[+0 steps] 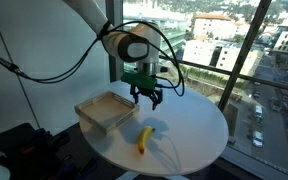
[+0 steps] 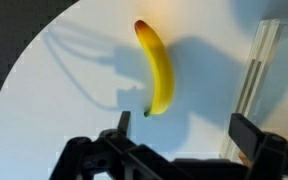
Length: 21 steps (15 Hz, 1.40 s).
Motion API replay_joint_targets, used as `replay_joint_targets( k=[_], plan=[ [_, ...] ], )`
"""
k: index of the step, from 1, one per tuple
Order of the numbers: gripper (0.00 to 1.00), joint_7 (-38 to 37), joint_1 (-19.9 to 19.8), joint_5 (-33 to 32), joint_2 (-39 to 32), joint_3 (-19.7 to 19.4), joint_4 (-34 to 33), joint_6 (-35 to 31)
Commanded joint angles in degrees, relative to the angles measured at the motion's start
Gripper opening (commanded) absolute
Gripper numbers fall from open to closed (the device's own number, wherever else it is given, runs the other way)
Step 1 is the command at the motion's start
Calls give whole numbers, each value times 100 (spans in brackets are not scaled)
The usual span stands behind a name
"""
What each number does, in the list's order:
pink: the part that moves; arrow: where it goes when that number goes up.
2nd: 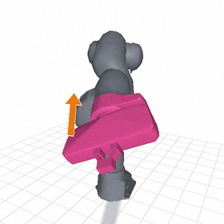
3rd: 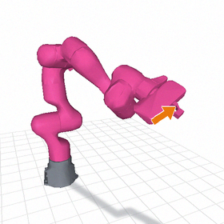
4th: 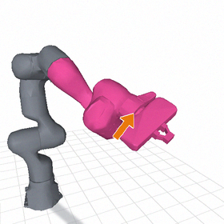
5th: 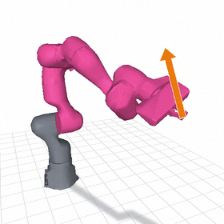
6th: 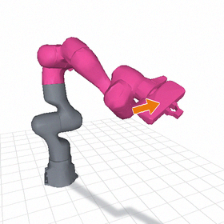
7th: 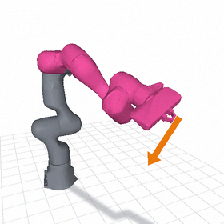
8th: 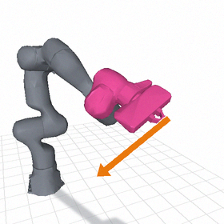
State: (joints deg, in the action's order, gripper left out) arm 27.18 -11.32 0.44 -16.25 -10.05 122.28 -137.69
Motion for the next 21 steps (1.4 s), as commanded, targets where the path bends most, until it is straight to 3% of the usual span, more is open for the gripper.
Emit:
replay_joint_targets(
  k=[1, 21],
  plan=[
    [100, -44, -125, -59, 10, 129, -7, 16],
    [100, -77, -303, -57, -664, 303, -185, -788]
  ],
)
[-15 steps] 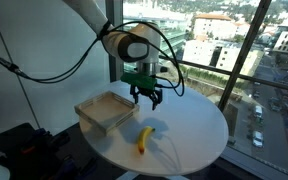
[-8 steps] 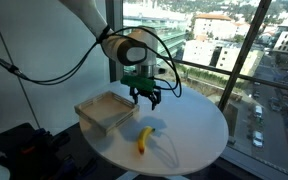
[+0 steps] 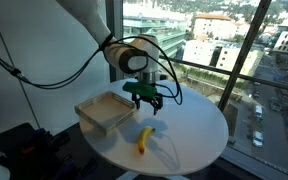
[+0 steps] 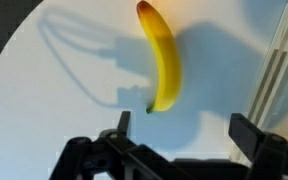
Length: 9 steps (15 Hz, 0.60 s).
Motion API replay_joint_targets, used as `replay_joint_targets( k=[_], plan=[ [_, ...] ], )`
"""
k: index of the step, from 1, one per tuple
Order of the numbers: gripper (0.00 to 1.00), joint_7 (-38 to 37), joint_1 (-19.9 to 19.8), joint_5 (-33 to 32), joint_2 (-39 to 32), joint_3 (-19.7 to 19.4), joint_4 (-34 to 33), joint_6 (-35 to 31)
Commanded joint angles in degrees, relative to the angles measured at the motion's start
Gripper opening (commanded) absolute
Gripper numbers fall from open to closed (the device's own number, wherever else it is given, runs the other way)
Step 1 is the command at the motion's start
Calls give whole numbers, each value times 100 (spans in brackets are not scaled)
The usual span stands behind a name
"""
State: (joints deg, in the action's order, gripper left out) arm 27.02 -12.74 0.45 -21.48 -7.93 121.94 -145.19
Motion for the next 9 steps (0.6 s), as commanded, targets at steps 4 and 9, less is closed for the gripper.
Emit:
replay_joint_targets(
  k=[4, 9],
  plan=[
    [100, -32, -256, -66, -286, 100, -213, -45],
    [100, -28, -316, -96, -498, 112, -290, -51]
  ],
)
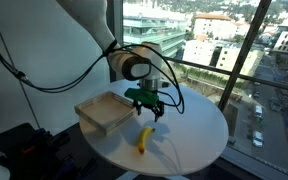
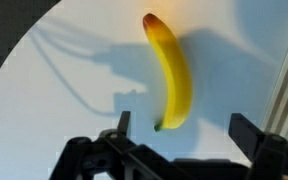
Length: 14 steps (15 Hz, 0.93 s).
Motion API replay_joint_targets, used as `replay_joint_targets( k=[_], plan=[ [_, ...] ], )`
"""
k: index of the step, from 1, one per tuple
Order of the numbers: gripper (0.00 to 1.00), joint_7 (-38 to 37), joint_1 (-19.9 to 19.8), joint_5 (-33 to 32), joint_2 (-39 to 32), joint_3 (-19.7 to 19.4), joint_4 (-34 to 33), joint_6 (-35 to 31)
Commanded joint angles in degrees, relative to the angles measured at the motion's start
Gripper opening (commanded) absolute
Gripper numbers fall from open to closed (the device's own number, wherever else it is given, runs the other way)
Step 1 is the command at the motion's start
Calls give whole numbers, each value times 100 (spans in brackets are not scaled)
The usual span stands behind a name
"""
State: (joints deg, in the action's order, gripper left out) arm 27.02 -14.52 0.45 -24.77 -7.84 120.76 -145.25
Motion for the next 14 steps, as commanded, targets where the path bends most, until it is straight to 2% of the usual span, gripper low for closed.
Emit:
replay_joint_targets(
  k=[1, 14],
  plan=[
    [100, -24, -146, -97, -207, 110, -190, -44],
    [100, -33, -189, -165, -731, 198, -404, -264]
  ],
)
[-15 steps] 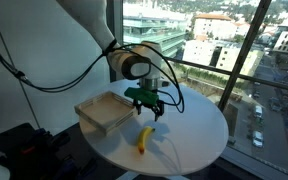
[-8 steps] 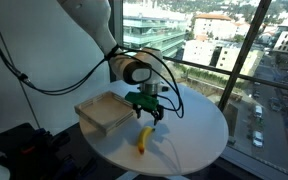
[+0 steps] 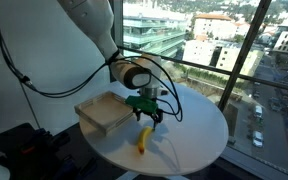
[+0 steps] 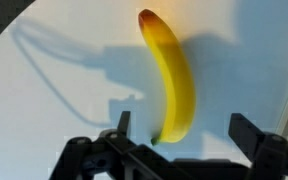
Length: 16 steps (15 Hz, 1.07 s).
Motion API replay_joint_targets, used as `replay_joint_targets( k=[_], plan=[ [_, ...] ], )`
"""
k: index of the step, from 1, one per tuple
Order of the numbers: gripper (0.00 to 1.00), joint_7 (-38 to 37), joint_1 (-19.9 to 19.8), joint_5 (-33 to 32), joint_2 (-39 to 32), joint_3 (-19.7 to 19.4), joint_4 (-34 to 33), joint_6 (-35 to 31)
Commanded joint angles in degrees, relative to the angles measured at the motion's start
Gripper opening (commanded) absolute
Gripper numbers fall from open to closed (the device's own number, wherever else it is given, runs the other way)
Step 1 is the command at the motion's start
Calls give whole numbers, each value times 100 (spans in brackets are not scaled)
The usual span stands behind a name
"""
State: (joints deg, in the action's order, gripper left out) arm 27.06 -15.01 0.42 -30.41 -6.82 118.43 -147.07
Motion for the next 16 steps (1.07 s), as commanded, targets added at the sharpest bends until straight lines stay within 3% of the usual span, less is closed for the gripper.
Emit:
replay_joint_targets(
  k=[1, 16],
  plan=[
    [100, -43, -142, -171, -205, 94, -185, -98],
    [100, -39, -157, -465, -571, 79, -254, -287]
  ],
)
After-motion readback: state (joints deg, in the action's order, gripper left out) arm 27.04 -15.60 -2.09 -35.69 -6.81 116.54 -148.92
